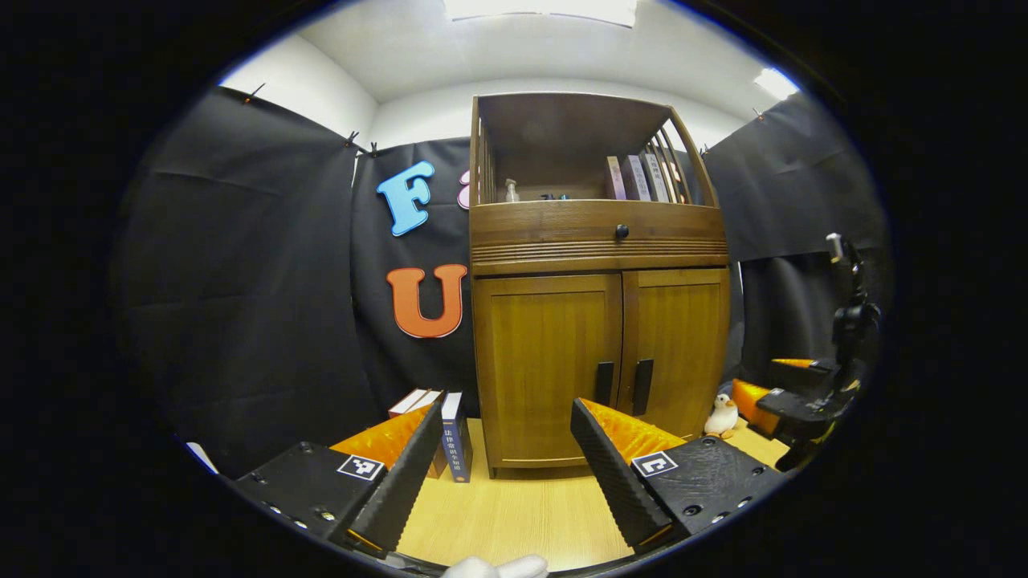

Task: Open the right door of the double-door shoe cabinet with the right hand, and open the left door with the left hand.

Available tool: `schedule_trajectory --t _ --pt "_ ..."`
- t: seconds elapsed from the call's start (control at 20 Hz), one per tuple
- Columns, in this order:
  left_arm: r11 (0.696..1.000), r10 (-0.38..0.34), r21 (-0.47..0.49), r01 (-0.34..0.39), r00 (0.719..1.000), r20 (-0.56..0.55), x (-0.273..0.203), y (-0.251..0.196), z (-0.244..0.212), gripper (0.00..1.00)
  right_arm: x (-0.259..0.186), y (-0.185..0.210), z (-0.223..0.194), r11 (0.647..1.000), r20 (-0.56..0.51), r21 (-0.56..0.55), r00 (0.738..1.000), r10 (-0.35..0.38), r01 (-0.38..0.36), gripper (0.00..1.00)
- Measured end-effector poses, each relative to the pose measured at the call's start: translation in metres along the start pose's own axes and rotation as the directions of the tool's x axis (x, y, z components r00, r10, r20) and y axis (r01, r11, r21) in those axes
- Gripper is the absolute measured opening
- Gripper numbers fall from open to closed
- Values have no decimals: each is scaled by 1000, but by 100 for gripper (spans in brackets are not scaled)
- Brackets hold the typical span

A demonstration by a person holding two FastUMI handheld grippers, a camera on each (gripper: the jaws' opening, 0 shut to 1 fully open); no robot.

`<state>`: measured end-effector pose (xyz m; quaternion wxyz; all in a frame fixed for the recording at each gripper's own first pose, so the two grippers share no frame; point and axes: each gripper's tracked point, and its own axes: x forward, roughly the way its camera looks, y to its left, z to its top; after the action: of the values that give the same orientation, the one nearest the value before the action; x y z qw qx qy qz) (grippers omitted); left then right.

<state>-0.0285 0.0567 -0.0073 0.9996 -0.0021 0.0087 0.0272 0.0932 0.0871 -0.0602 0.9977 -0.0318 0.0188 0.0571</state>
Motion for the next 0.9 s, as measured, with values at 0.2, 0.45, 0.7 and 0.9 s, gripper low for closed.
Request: schedule_trajectory --t 0.2,0.45,0.7,0.9 --pt "999 44 19 -44 999 -8 -9 14 -1 96 50 22 -7 998 -21 -1 998 56 -56 100" --pt "996 83 37 -82 997 -10 -17 21 3 96 114 46 -10 997 -32 9 996 79 -79 100" --pt "993 117 37 -116 993 -16 -23 25 6 96 177 57 -32 997 -121 29 990 70 -66 100" --pt "989 144 39 -143 989 -21 -32 29 7 96 210 61 -44 997 -175 60 983 61 -51 96"
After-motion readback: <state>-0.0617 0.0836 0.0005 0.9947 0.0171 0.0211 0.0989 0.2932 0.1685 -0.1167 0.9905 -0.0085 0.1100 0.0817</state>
